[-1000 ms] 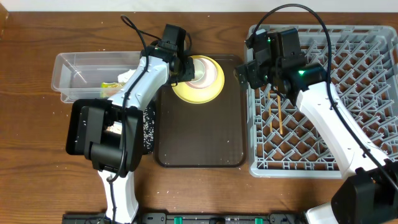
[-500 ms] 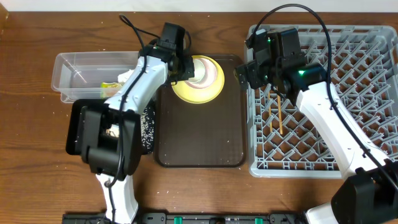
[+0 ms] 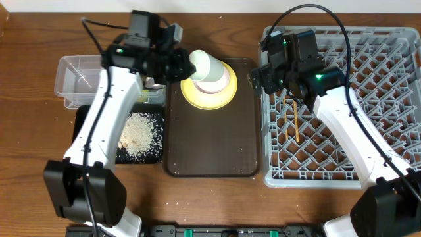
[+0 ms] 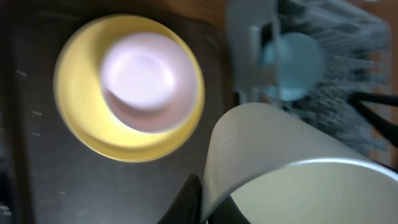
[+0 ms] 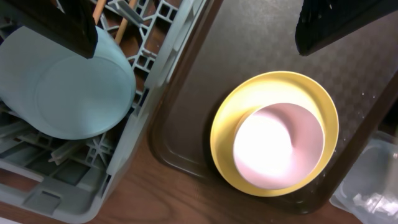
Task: Sort waste into correct bins and load items into the dishwasher rack
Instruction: 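Lift the white cup and swing it right toward the right gripper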
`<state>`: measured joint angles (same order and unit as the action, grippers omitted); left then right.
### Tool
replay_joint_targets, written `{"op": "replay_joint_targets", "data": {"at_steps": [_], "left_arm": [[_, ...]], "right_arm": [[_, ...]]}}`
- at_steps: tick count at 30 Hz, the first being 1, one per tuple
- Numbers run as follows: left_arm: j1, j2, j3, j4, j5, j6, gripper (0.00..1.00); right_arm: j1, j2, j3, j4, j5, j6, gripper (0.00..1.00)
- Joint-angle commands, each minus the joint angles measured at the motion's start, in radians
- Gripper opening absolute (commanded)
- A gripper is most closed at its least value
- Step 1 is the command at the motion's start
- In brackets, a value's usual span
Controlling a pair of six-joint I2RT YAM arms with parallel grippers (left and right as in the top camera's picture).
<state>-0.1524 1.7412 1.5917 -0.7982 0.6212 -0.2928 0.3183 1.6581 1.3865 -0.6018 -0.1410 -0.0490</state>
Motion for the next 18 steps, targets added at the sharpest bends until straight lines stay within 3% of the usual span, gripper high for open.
{"op": "replay_joint_targets", "data": {"at_steps": [1,6,10,18], "left_arm": [[0.047,0.004,-0.002,-0.016,0.291,0.066,0.06],[0.099,0.004,-0.002,-0.037,0.577,0.132,0.06],[0.119,0.004,-0.002,-0.063,0.602,0.137,0.06],[0.119,0.004,-0.002,-0.133,0.605,0.150,0.06]], "right_arm": [[0.004,0.008,0.003,0.003,0.002,-0.012,0.99],[0.004,0.008,0.003,0.006,-0.006,-0.008,0.99],[0.004,0.008,0.003,0.006,-0.020,-0.008,0.99],[0.003,0.002,0.004,-0.132,-0.285,0.037,0.99]]}}
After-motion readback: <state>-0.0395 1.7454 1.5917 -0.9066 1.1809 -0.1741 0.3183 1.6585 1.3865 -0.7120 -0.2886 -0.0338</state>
